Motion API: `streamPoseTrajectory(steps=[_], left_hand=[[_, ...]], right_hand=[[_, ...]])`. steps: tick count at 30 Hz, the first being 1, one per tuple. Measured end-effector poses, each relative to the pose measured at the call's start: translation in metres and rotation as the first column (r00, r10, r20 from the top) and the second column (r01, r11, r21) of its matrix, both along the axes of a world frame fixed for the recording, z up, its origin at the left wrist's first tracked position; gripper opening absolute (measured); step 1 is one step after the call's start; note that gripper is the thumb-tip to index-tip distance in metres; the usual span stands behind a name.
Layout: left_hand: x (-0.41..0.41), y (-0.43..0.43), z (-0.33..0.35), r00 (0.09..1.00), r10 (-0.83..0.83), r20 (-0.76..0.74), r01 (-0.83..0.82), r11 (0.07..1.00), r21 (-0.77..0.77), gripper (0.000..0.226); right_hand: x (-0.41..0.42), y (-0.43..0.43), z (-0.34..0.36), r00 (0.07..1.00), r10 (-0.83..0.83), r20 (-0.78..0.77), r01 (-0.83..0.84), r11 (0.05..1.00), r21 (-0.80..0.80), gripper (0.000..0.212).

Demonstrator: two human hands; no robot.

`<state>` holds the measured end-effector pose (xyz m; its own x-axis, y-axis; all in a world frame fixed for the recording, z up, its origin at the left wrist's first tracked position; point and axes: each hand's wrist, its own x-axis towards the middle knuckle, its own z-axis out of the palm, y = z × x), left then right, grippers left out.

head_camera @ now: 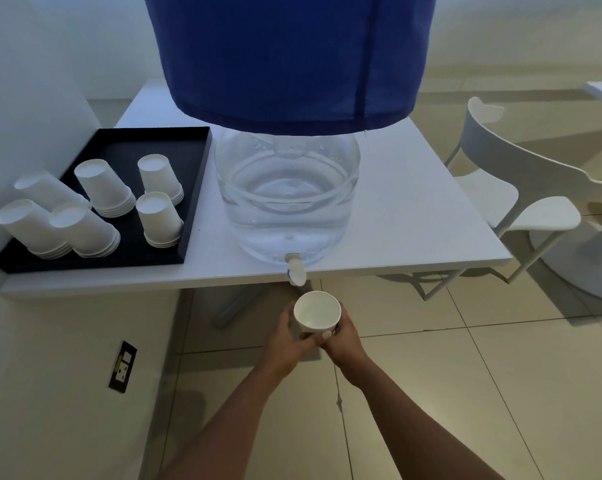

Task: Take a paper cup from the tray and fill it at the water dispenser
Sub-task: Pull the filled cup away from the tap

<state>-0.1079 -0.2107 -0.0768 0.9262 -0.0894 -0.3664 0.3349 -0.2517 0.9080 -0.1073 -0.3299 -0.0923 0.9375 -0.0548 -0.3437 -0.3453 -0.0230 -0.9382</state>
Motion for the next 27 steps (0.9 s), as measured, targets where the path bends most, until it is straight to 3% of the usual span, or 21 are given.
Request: streamPoseTrajectory(steps=[3,17,27], left_hand=[[0.002,-0.015,0.001,0.999,-0.017,0.038,0.018,1.000,-0.024,0.075],[0.033,-0.097,0.029,0.971,-0.022,0.236,0.039,0.997,-0.071,0.069],[0.094,-0.135,0.053,0.932,-0.039,0.361,0.063,0.997,-0.055,0.066]], right_hand=[[-0.005,-0.012,0.001,1.000,-0.008,0.013,0.008,1.000,-0.021,0.066],[0.009,-0.088,0.040,0.986,-0.110,0.125,0.118,0.991,-0.059,0.065],[0.071,-0.127,0.079,0.981,-0.052,0.187,0.096,0.966,-0.239,0.072]])
